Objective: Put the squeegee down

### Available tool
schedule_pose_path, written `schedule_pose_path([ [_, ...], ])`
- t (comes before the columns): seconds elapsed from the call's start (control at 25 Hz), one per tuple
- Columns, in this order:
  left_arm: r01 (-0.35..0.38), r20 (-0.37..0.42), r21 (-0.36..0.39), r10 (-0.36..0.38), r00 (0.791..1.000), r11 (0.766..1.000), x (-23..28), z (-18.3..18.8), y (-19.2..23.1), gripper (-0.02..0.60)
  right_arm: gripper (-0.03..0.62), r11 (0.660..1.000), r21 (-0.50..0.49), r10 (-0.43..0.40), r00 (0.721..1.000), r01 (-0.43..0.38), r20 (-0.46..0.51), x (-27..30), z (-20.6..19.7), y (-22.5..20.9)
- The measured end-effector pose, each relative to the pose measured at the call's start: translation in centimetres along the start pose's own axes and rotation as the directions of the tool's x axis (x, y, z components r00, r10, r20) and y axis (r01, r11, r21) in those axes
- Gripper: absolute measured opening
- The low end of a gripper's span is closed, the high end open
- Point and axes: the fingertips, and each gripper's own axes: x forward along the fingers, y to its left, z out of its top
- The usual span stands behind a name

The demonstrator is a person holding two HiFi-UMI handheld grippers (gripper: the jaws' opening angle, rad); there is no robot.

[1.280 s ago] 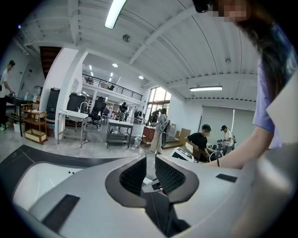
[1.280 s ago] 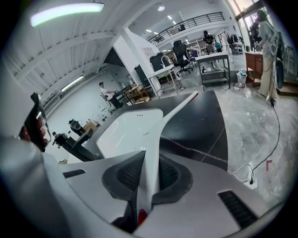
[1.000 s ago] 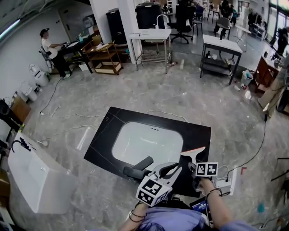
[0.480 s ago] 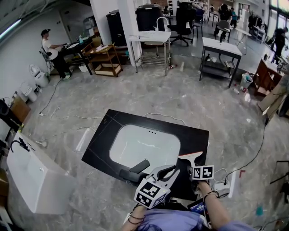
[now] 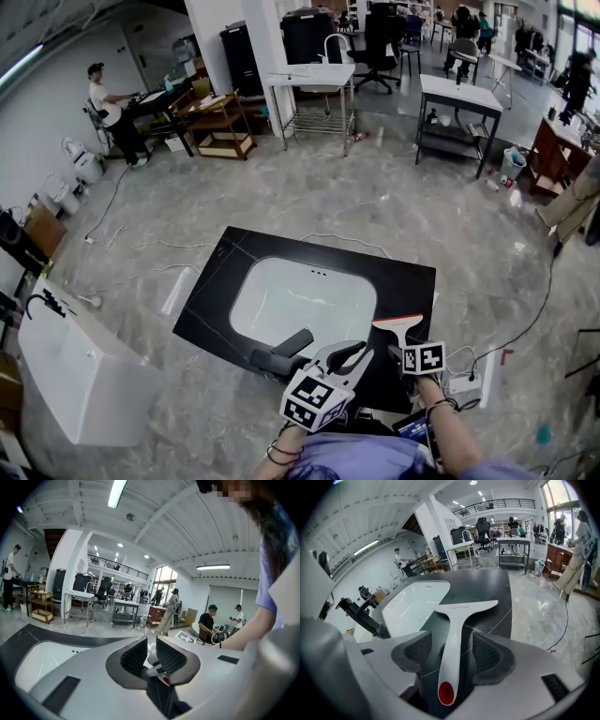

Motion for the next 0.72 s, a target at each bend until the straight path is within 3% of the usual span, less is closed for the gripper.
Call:
schedule_pose_path([
  [0.2, 0.014, -0.004, 0.007, -0.014, 1.000, 1.000, -0.1, -0.1, -0.4, 0.066, 0.262, 1.000, 0.018, 0.007, 0.999, -0.008, 0.054, -1.8, 0.9, 0.1],
  [0.36, 0.024, -0.008, 0.013, -0.024, 1.000, 1.000, -0.4, -0.2, -0.6, 0.066, 0.261, 1.000, 0.019, -0.022, 0.989, 0.019, 0.149, -4.9, 2.3, -0.1],
  [0.6, 0.042, -0.014, 0.014, -0.042, 0.999, 0.999, -1.2, -0.7, -0.5, 0.066, 0.255, 0.998, 0.044, 0.022, 0.952, -0.037, 0.306, -10.1, 4.4, 2.1],
  [0.72, 0.062, -0.019, 0.017, -0.062, 0.998, 0.998, -1.4, -1.0, -0.8, 0.066, 0.219, 0.996, 0.051, 0.046, 0.930, -0.069, 0.365, -12.4, 4.7, 3.9],
])
